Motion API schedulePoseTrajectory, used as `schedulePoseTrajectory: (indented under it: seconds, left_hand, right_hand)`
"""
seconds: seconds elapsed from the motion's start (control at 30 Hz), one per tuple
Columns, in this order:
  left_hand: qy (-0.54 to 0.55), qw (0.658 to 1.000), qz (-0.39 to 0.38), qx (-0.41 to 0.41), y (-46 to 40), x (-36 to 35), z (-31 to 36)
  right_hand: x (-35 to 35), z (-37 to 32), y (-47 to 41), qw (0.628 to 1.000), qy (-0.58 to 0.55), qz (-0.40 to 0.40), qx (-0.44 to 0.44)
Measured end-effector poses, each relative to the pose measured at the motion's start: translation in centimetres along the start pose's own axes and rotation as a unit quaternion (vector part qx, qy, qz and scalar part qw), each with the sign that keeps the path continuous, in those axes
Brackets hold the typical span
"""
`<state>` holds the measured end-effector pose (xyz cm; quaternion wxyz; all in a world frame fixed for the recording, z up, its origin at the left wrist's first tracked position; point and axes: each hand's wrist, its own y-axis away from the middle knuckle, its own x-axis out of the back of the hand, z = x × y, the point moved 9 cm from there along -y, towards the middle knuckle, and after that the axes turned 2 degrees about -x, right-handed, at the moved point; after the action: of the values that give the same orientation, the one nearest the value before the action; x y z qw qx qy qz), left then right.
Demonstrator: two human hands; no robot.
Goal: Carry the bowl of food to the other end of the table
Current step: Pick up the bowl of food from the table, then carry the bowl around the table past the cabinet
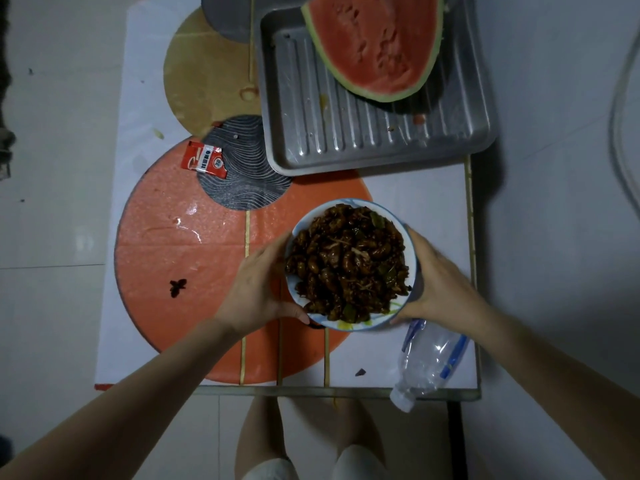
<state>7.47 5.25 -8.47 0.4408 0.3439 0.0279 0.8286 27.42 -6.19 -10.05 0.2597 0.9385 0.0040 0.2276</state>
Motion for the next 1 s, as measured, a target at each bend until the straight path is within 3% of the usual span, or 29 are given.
schedulePoseTrajectory:
  seconds: [0.3, 0.73, 1.0]
  left_hand:
    - [0.109, 0.994, 0.010, -0.027, 4.3, 5.7, 4.7]
    - [0.219, 0.970, 0.056, -0.084, 12.7, 21.9, 16.6]
    - [0.267, 0.953, 0.019, -0.140, 17.2, 32.0, 16.6]
  right_hand:
    - [1.9, -6.3, 4.5, 0.996, -0.083, -0.015, 0.000]
    - [7.2, -27.5, 11.3, 0.985, -0.117, 0.012, 0.126]
    - [3.4, -38.2, 12.4, 0.974, -0.160, 0.040, 0.154]
